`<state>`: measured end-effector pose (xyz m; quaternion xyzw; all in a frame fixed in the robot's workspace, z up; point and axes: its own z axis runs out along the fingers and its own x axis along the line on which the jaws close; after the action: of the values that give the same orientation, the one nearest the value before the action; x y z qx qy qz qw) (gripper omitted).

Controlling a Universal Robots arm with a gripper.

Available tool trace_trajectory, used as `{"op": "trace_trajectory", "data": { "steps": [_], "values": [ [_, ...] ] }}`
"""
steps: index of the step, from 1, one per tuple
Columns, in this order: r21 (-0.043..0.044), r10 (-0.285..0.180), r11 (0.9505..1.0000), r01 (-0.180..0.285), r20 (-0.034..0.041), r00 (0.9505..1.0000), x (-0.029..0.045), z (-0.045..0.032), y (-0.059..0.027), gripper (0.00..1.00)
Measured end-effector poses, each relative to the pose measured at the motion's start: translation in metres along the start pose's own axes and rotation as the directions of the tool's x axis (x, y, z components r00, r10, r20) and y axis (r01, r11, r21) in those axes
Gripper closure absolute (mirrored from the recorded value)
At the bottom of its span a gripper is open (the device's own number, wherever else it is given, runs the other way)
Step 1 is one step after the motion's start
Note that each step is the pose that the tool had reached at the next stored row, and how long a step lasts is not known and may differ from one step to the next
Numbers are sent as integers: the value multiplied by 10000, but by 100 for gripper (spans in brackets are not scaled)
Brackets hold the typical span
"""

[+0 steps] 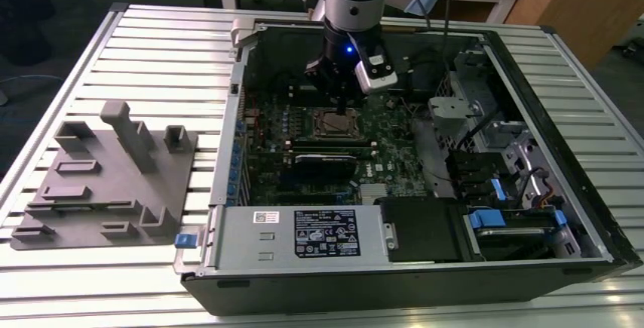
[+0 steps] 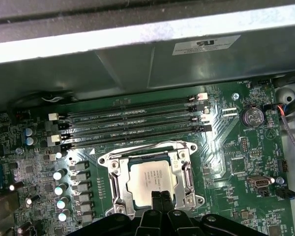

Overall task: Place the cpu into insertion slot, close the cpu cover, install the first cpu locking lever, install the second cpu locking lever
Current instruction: 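Install the second cpu locking lever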

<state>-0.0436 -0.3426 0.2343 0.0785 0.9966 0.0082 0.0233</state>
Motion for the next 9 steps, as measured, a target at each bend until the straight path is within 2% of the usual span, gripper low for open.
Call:
{"op": "trace_trajectory", "data": {
  "steps": [9],
  "values": [
    [1, 0, 10000, 0, -1, 10000, -3, 0, -17, 89]
  ]
}}
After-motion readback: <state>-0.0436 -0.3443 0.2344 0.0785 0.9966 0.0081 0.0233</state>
